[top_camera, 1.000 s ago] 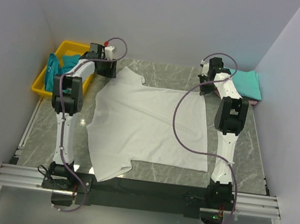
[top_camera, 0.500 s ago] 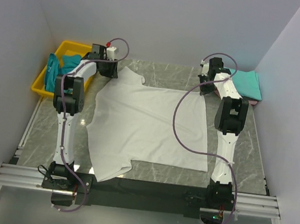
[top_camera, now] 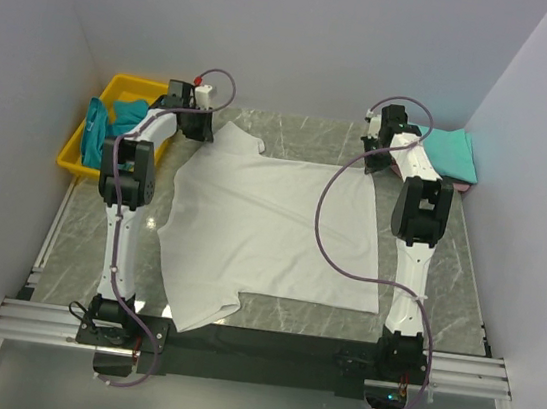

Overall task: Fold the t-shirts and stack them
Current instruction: Fold the tshirt

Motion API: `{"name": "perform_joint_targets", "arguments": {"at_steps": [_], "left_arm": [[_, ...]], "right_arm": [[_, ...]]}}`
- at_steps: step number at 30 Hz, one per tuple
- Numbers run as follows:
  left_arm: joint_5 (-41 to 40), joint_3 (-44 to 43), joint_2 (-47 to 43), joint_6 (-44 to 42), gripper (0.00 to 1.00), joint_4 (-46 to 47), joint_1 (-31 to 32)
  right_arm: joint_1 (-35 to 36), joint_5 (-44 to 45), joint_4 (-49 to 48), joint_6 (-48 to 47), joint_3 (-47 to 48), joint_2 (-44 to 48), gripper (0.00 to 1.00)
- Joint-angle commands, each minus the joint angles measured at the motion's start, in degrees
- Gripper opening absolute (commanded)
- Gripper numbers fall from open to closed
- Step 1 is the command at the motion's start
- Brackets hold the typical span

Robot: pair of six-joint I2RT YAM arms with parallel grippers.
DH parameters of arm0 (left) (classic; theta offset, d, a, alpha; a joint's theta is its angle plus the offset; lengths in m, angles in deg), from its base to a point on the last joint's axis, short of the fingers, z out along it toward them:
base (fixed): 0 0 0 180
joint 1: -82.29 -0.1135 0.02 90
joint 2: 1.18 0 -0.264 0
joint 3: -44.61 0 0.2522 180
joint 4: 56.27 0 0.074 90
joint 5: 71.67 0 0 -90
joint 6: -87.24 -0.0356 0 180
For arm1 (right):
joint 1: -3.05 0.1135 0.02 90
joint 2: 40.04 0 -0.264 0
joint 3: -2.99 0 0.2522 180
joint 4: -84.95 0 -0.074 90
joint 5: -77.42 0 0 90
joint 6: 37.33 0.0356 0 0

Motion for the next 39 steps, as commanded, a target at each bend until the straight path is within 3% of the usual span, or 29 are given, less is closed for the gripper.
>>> {"name": "perform_joint_targets", "arguments": {"at_steps": [1,5,13,24,39], "left_arm": [[2.0,-1.9,0.8,0.8,0.23,-1.3,0.6],[1.1,-0.7,0.2,0.6,0.01,0.6,0.6],[0.5,-4.2,-1.9,1.3,0.0,4.2,-0.9],[5.7,0.7,-9.3,0.4,0.0,9.2,-1.9],[9.1,16.7,-23.1,-4.2,0.0,11.7,-2.5]], "right_arm": [[-0.3,1.5,-1.1,-1.0,1.5,1.2,0.0],[-0.3,1.3,-1.5,-0.8,1.4,1.5,0.0],[-1.5,1.6,-3.2,-0.5,2.9,3.0,0.0],[-1.8,-1.0,-4.0,-1.8,1.1,8.1,0.0],[-3.6,-3.5,-5.1,-6.4,-11.1,18.6,0.0]]}}
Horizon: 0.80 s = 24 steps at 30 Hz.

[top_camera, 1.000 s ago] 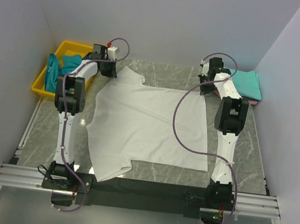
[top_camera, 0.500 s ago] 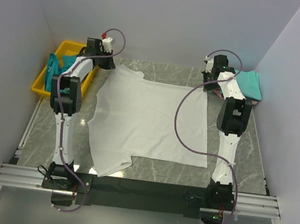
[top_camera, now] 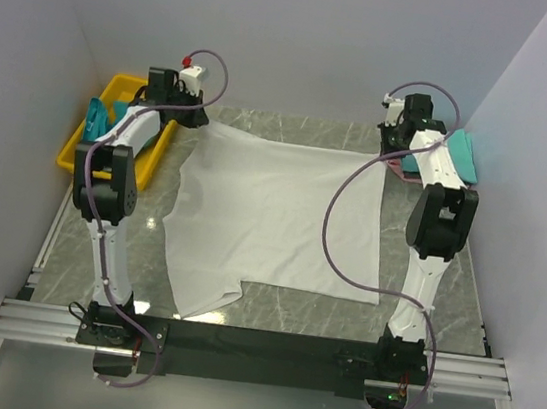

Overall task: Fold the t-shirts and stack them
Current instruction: Fold the tshirt

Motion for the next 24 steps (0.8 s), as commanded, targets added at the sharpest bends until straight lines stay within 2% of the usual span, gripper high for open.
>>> {"name": "perform_joint_targets", "arguments": {"at_steps": [1,16,24], "left_arm": [[2.3,2.3,-5.9,-2.3,0.0,1.5,-0.7],[5.4,19.0,-16.7,-7.2,0.0,0.1,-2.8],[6.3,24.4,-19.6,-8.2,0.01,-0.6,-2.8]], "right_arm": [[-1.0,-0.3,-1.7,-2.5,-2.7,5.0,0.0],[-1.3,-4.5,0.0,-6.3,-11.1,9.9,0.0],[-1.2,-5.5,1.9,-8.9,-14.0,10.4,0.0]]}}
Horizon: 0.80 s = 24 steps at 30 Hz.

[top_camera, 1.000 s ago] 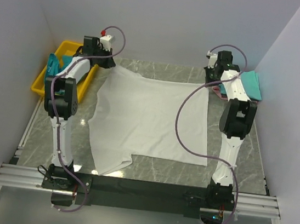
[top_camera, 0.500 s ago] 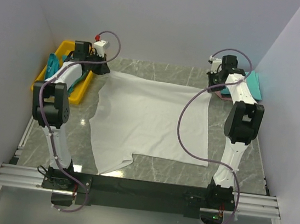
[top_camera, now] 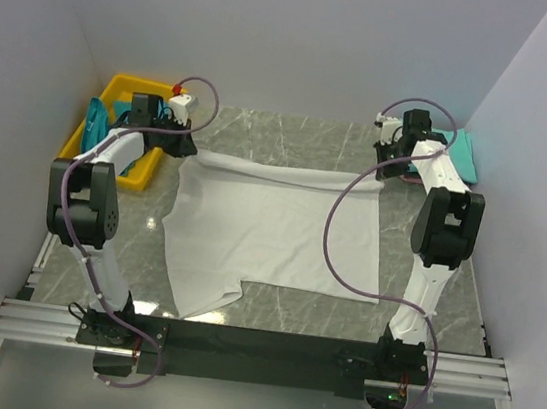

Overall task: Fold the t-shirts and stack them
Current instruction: Fold the tshirt

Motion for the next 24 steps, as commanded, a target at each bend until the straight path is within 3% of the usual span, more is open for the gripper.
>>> {"name": "perform_joint_targets", "arguments": {"at_steps": [1,16,24], "left_arm": [[1.8,1.9,-3.7,-1.9,0.0,-0.3,-0.3],[-1.0,7.3,-1.2,-4.3,0.0,-2.0,0.1],[-3.7,6.2,2.2,-5.5,0.0,-5.0,1.3]], "right_arm": [[-0.6,-0.9,1.3,-2.2,-1.6,3.9,0.0],[-0.4,-0.1,2.2,-6.2,-8.7,2.9,0.01],[-0.3,-0.6,5.3,-7.6,-7.0,1.5,0.23]]}}
